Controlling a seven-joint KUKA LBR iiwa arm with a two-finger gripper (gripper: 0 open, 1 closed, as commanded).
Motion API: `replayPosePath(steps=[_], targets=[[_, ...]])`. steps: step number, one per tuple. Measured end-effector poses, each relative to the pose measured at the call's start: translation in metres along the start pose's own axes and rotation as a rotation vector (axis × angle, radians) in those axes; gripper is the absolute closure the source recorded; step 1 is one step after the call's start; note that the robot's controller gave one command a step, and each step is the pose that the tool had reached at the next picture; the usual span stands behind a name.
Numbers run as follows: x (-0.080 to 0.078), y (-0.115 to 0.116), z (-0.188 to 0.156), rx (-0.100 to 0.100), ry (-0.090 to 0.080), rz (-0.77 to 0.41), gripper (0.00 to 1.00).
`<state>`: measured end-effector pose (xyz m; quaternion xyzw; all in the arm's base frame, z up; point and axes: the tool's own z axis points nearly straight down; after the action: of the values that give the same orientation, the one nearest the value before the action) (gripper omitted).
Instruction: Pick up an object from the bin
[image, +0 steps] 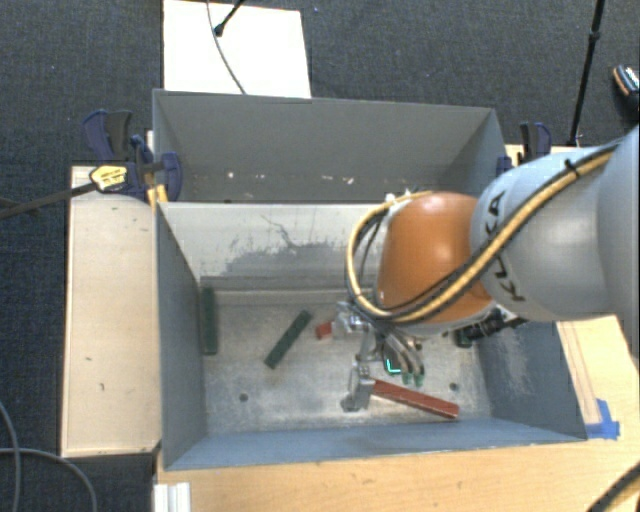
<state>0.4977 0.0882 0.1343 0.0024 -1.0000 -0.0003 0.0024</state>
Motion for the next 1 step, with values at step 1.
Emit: replayPosePath(steps=[1], targets=[[-0.0214, -0.0095, 0.066, 0.0, -0.008, -0.069, 0.0]])
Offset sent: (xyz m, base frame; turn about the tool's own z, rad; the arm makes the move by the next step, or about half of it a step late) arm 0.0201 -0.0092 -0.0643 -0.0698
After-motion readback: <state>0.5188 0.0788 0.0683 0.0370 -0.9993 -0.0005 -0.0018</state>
